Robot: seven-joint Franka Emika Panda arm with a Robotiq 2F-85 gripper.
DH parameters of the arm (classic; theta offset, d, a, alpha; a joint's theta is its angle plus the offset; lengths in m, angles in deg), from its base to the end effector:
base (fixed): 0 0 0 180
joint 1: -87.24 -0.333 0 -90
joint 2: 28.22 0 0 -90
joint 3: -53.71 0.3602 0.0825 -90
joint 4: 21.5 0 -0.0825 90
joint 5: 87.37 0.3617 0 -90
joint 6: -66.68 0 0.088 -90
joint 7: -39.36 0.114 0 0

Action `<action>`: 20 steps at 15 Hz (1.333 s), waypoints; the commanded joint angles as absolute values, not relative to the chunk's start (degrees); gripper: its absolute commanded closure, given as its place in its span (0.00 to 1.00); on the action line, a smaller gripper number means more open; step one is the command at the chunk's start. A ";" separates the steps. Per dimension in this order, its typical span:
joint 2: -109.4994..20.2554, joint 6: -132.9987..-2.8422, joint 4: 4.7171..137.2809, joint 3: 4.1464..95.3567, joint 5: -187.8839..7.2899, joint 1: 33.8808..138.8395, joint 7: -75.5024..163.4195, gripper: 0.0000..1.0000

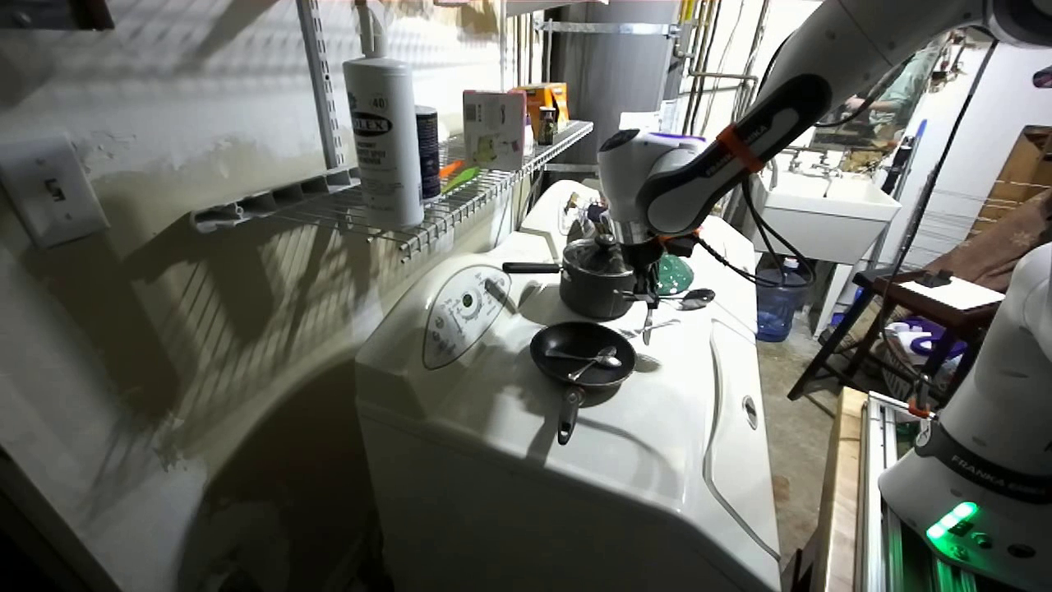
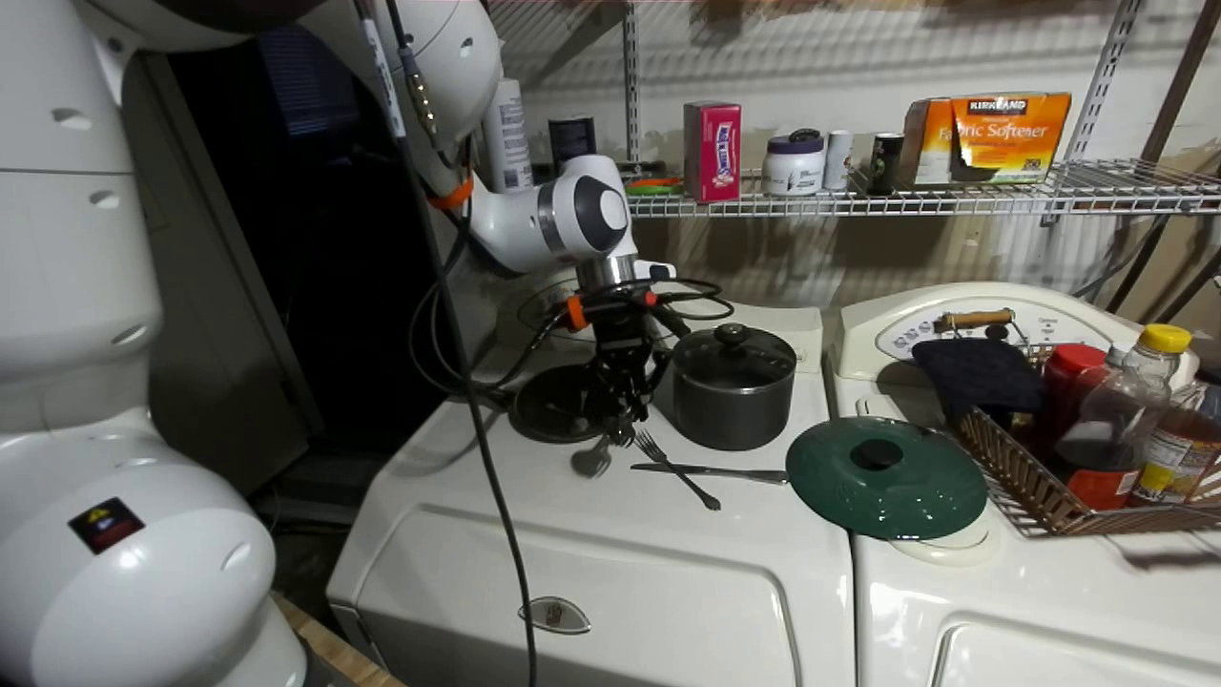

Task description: Remove two spoons from the pan

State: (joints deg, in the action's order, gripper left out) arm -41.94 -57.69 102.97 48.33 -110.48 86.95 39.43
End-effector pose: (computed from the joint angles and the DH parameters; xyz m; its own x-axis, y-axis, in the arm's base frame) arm 0.5256 -0.0632 0.3203 0.9529 0.1329 -0.2726 0.2114 -0.9356 0.2827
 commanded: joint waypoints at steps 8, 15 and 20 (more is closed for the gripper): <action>-49.30 -65.84 101.36 46.72 -117.81 86.04 46.80 0.98; -52.17 -69.07 100.46 45.46 -122.78 84.01 51.81 0.98; -53.16 -71.34 99.65 45.26 -125.52 83.22 54.93 0.98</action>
